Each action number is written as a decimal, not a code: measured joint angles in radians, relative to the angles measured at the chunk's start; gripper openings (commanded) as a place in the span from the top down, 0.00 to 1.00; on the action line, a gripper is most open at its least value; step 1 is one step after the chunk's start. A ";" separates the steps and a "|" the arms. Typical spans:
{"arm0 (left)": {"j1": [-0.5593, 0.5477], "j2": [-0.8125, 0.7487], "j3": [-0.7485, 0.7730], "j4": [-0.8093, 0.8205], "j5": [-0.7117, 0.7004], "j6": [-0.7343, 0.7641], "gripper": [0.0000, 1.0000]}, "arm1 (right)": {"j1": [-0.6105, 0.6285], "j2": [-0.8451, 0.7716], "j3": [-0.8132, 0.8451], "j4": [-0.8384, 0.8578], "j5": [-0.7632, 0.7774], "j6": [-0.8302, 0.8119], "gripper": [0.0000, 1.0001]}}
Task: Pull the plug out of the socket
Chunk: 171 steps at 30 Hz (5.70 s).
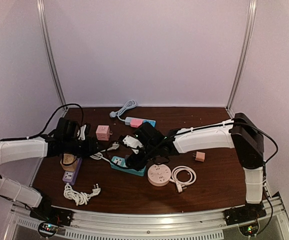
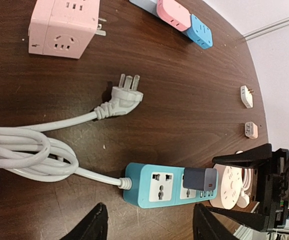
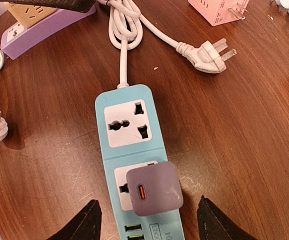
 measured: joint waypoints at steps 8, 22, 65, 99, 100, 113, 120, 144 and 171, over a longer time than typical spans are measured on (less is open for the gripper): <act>-0.005 -0.022 -0.051 0.053 0.000 -0.034 0.41 | 0.000 0.074 0.100 -0.040 -0.029 -0.050 0.52; -0.057 0.061 -0.080 0.212 0.035 -0.116 0.60 | 0.044 0.077 0.101 -0.049 0.047 0.083 0.89; -0.285 0.412 -0.019 0.508 0.021 -0.390 1.00 | 0.135 -0.011 -0.037 -0.033 0.359 0.377 0.93; -0.345 0.392 0.198 0.120 -0.143 -0.247 1.00 | 0.020 -0.279 -0.100 -0.097 0.379 0.426 0.93; -0.346 0.392 0.221 0.096 -0.147 -0.232 0.99 | 0.011 -0.287 -0.113 -0.095 0.378 0.434 0.94; -0.352 0.234 0.348 -0.117 -0.240 -0.057 0.97 | -0.179 -0.397 -0.441 0.075 0.237 0.566 0.93; -0.352 0.150 0.303 -0.173 -0.303 -0.029 0.97 | -0.291 -0.411 -0.565 0.250 0.101 0.621 0.92; -0.352 0.096 0.224 -0.215 -0.370 -0.028 0.97 | -0.354 -0.336 -0.653 0.436 -0.049 0.688 0.84; -0.352 0.050 0.224 -0.257 -0.422 -0.022 0.91 | -0.365 -0.324 -0.655 0.360 -0.025 0.683 0.52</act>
